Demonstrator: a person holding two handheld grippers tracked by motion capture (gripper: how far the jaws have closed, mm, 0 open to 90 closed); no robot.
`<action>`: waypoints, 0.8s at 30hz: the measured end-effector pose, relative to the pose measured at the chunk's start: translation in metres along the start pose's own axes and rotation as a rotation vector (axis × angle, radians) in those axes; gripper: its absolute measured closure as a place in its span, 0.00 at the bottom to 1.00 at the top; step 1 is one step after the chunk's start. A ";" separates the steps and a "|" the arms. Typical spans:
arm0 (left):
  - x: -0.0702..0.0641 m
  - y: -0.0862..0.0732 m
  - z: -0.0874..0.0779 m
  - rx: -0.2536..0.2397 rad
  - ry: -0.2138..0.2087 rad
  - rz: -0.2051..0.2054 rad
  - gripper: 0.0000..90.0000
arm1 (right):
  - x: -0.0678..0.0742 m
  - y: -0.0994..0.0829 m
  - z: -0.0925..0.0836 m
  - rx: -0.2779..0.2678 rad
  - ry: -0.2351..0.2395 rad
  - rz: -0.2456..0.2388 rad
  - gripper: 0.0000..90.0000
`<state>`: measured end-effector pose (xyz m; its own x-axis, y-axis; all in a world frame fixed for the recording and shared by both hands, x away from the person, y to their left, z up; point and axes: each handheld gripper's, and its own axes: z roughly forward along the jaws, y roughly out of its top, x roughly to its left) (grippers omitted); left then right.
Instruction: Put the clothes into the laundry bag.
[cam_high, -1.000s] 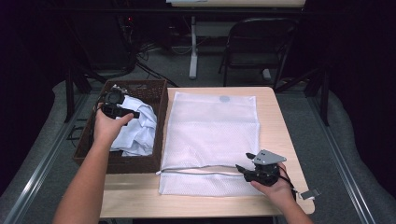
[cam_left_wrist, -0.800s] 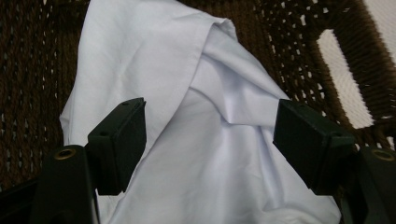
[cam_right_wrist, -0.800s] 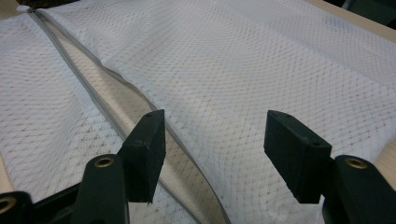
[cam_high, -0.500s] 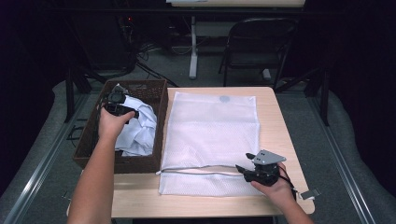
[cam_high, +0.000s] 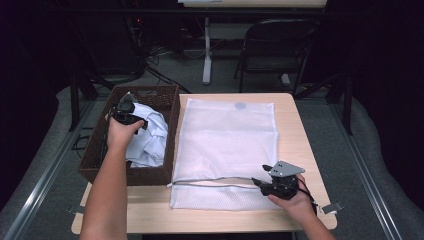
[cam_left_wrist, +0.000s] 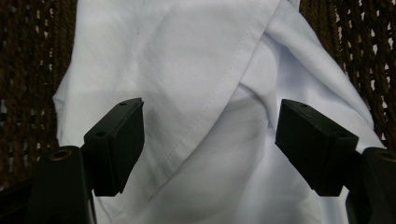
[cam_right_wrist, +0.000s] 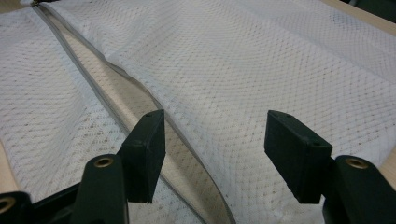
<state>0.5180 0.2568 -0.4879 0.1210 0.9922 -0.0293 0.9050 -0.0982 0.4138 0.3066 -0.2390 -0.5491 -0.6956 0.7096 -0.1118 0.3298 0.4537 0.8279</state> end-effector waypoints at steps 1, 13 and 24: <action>0.000 0.000 0.001 0.004 -0.012 -0.005 0.27 | 0.000 0.000 0.000 0.002 0.000 0.002 0.43; -0.002 0.001 0.011 0.002 0.000 -0.050 0.24 | 0.001 0.000 0.001 0.011 0.012 0.000 0.43; -0.011 0.003 0.023 0.011 0.068 -0.055 0.20 | 0.002 0.000 0.002 0.018 0.015 -0.002 0.43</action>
<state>0.5290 0.2434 -0.5071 0.0440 0.9990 0.0102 0.9140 -0.0443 0.4033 0.3063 -0.2365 -0.5504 -0.7060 0.7004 -0.1052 0.3392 0.4647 0.8179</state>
